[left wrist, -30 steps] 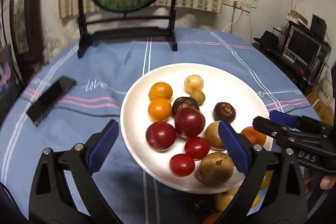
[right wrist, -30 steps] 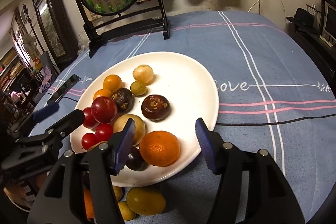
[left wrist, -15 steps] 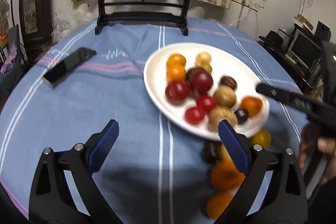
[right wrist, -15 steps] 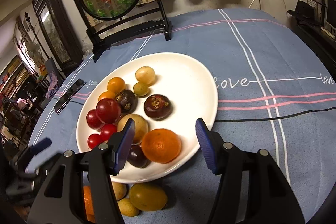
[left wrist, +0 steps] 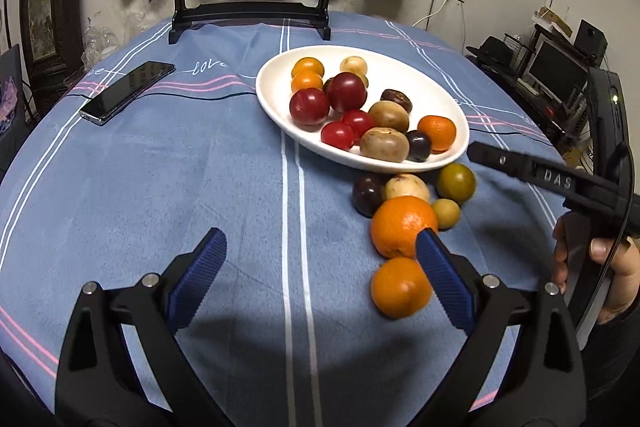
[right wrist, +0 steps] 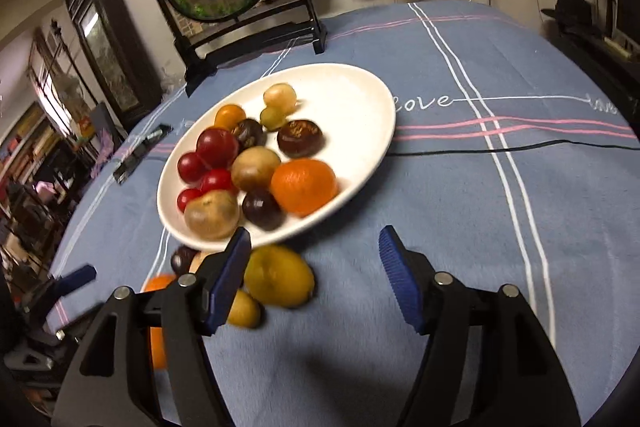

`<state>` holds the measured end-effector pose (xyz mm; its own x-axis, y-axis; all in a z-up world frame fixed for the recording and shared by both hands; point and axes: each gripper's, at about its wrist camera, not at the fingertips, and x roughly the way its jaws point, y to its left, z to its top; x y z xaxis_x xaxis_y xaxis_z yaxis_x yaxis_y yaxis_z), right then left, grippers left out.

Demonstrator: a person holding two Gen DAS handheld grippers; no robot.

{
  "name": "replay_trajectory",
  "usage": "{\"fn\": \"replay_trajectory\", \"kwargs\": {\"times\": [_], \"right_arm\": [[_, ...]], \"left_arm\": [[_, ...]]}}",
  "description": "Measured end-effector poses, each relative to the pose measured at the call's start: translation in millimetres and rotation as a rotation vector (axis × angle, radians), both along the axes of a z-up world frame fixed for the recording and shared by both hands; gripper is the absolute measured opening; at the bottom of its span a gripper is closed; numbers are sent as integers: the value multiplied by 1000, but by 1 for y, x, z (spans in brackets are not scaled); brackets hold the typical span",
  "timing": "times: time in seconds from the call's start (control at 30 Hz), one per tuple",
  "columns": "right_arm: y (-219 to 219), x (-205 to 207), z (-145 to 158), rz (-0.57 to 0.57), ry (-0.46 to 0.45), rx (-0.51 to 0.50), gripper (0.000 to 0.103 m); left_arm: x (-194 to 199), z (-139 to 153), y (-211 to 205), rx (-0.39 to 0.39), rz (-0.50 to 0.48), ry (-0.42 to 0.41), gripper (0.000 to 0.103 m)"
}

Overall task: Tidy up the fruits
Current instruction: 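Withdraw both open tools back over the remaining fruit, then grasp the orange with the left tool while the right tool grasps the yellow-green citrus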

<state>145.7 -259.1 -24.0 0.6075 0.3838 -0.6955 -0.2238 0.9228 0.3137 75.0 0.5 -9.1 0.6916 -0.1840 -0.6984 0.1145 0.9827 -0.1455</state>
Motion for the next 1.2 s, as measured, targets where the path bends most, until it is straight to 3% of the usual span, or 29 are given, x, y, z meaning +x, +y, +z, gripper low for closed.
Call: {"fn": "replay_trajectory", "kwargs": {"times": [0.23, 0.5, 0.67, 0.77, 0.83, 0.87, 0.9, 0.97, 1.2], "right_arm": [[8, -25, 2, 32, -18, -64, 71], [0, -43, -2, 14, -3, -66, 71], [-5, -51, -3, -3, -7, -63, 71], [-5, -53, -4, -4, -5, -61, 71], [-5, -54, -4, -4, -5, -60, 71], [-4, -54, -5, -3, -5, -61, 71], [-4, -54, -5, -2, -3, -60, 71], [-4, -54, -6, 3, 3, -56, 71], [2, -52, -8, 17, 18, -78, 71]], "left_arm": [[-16, 2, -6, -17, -54, -8, 97], [-26, -5, -24, 1, -140, 1, 97], [-27, -15, -32, 38, -152, -2, 97], [-25, -19, -40, 104, -149, -20, 96], [-22, -24, -47, 127, -172, 6, 91], [-20, -28, -48, 130, -182, 22, 80], [-18, -31, -50, 133, -192, 42, 61], [-13, -37, -51, 117, -212, 80, 38], [-13, -34, -43, 94, -207, 74, 38]]}}
